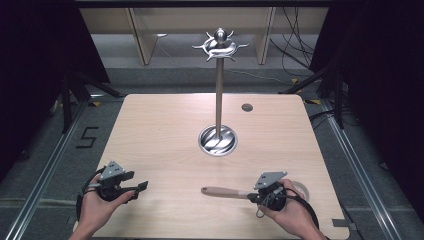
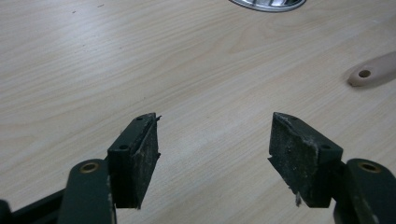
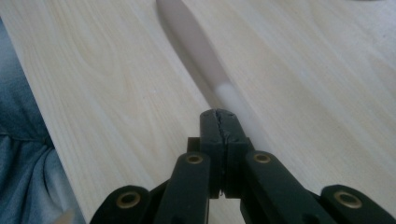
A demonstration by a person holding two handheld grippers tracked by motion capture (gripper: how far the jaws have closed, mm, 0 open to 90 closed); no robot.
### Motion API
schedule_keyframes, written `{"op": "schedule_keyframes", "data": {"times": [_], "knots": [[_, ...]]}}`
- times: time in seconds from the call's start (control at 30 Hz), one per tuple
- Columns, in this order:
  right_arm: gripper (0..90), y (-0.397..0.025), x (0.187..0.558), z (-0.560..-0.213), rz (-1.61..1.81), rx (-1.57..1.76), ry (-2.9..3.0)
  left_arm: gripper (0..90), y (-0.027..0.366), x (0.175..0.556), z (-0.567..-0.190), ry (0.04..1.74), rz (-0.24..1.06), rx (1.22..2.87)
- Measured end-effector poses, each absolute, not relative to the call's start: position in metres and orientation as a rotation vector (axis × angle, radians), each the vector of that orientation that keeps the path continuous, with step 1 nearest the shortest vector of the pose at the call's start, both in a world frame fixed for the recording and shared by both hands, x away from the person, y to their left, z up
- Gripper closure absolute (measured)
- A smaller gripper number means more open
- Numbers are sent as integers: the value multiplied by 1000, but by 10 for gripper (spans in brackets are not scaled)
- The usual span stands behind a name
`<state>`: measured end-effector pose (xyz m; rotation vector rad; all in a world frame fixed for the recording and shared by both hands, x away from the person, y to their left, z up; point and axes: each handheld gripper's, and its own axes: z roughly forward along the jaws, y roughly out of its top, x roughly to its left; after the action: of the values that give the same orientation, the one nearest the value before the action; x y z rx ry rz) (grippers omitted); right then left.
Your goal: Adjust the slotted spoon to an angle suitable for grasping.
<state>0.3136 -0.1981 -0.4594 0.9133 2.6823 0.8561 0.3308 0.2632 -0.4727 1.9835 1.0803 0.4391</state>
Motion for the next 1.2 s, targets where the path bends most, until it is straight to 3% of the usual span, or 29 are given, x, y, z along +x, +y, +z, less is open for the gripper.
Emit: {"op": "schedule_keyframes", "data": {"times": [0.4,0.87,1.2], "knots": [[900,-202,315,-462,865,899,2737,320,254,334,-473,1073,421,2012],[900,-178,322,-464,800,831,2794,321,262,323,-471,1080,430,2003],[900,-124,335,-468,679,751,2894,320,262,323,-469,1067,441,2007]]}}
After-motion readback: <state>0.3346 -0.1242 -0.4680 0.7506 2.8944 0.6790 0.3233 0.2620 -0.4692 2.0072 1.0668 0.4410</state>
